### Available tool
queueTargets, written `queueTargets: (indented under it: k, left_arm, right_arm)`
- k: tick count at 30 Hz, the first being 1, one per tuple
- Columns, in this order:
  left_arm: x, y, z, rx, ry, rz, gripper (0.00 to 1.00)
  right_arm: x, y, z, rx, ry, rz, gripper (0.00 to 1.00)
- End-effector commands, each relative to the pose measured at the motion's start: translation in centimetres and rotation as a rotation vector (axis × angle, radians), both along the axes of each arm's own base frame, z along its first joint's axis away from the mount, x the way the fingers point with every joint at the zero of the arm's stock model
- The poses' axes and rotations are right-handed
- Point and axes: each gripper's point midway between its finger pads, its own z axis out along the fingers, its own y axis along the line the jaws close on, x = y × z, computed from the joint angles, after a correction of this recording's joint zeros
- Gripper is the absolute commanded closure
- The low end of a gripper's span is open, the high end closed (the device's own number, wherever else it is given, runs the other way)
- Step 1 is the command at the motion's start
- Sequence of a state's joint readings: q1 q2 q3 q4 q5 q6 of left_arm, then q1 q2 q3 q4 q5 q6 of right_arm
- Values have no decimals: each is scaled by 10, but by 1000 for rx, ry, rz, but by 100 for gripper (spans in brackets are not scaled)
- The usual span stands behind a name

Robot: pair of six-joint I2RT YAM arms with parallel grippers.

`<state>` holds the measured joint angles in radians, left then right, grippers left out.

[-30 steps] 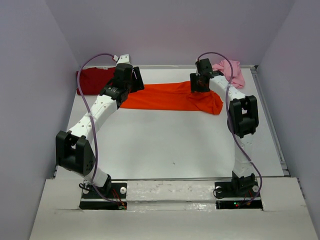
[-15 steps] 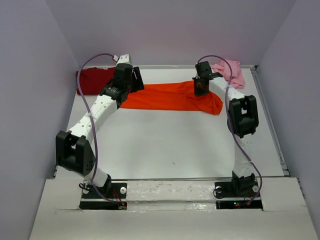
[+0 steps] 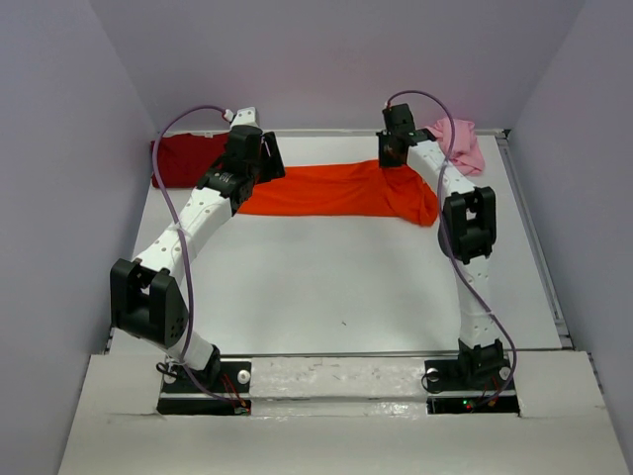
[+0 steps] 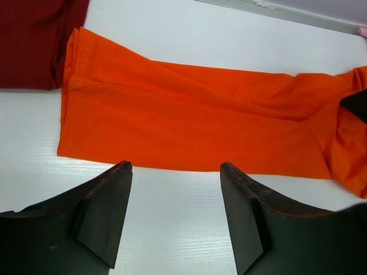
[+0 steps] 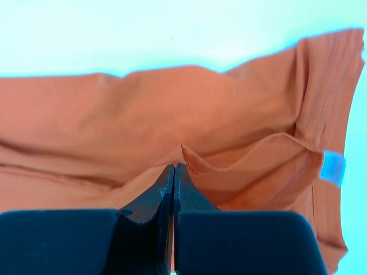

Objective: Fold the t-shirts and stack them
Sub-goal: Fold the other side of the tshirt into a rectangle, then rotate the tshirt 90 degrees

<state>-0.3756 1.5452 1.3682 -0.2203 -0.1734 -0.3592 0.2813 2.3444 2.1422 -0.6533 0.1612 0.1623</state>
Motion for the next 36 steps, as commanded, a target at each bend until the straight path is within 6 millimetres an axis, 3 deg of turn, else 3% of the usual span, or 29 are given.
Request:
queueTargets:
  k: [1, 8, 9, 10, 14, 17, 23, 24, 25, 26, 27, 29, 32, 34, 36]
  left_arm:
    - [-2, 2, 27, -14, -77, -3, 27]
    - [-2, 3, 26, -10, -75, -1, 27]
    - [-2, 3, 27, -10, -75, -1, 27]
    - [-2, 3, 27, -10, -75, 1, 27]
    - [1, 8, 22, 10, -70, 26, 27]
    - [5, 12, 11, 25, -49, 48, 27]
    - [28, 13, -39, -20, 58, 94, 27]
    - [36, 12, -64, -35, 119, 98, 27]
    - [41, -2, -66, -88, 156, 33, 27]
    - [47, 1, -75, -91, 173, 50, 27]
    - [51, -7, -95, -125, 226, 21, 28]
    - [61, -11, -99, -182, 238, 0, 28]
    - [81, -10, -121, -179, 271, -31, 28]
    - [96, -2, -118, -177, 277, -25, 28]
    - [102, 0, -131, -187, 301, -26, 28]
  right_arm:
    - [26, -2, 17, -13, -80, -18, 100]
    - [53, 1, -4, -29, -114, -30, 100]
    - [54, 3, -15, -31, -98, -17, 88]
    - [53, 6, -22, -20, -84, -1, 54]
    - [45, 1, -43, -51, -29, -4, 32]
    - [36, -2, -29, -55, -29, -9, 30]
    - [15, 1, 16, 14, -62, -6, 29]
    - [8, 1, 25, 26, -74, -4, 29]
    - [4, 1, 28, 33, -77, -1, 29]
    - [1, 0, 31, 35, -81, -2, 29]
    - [-6, -2, 34, 36, -78, -4, 29]
    - [-12, -3, 36, 42, -80, -3, 29]
    - [-33, -10, 22, 31, -44, -16, 29]
    - [-45, -15, 11, 26, -52, -27, 28]
    - [-47, -16, 6, 29, -56, -28, 28]
